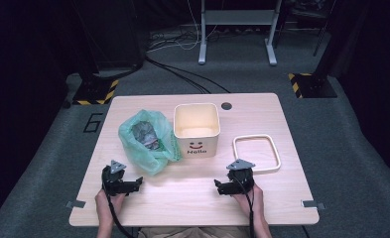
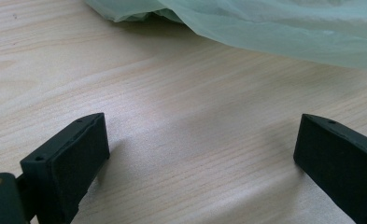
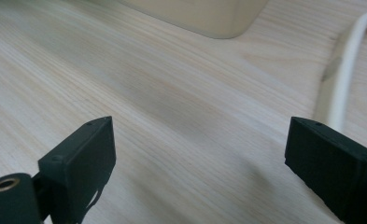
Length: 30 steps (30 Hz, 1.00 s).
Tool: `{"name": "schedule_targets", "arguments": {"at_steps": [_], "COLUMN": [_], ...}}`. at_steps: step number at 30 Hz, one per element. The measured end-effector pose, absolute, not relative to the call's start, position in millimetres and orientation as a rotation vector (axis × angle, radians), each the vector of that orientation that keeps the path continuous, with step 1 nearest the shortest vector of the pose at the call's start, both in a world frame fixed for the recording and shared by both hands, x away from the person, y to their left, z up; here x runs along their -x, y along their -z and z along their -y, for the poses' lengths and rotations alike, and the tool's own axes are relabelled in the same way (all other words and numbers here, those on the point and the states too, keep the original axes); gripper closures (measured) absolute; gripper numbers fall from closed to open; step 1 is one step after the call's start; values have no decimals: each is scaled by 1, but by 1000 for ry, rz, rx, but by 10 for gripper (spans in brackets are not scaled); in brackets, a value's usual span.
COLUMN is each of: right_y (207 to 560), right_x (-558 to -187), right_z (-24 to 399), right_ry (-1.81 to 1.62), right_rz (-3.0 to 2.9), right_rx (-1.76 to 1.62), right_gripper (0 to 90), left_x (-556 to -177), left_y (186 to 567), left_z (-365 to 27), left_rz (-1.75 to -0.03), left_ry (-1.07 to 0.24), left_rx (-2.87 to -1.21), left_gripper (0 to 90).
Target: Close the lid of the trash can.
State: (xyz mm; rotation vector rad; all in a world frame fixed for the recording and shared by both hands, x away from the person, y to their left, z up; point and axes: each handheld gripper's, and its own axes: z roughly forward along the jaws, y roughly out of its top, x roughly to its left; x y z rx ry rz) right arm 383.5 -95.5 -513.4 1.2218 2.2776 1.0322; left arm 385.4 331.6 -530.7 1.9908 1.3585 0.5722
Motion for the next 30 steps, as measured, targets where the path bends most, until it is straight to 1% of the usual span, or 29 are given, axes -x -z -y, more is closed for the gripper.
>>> {"name": "schedule_targets", "arguments": {"at_steps": [10, 30], "right_y": [503, 494], "right_x": [-383, -390], "right_z": [116, 142], "right_ry": [-1009, -971], "right_rz": [-2228, -2160], "right_rx": [-1231, -1273], "right_gripper": [87, 99], "left_x": [-385, -385], "left_y": [531, 531], "left_z": [-332, -332], "left_rz": [-1361, -1360], "left_ry": [-573, -574], "left_rx": [-1990, -1988], "left_gripper": [34, 39]}}
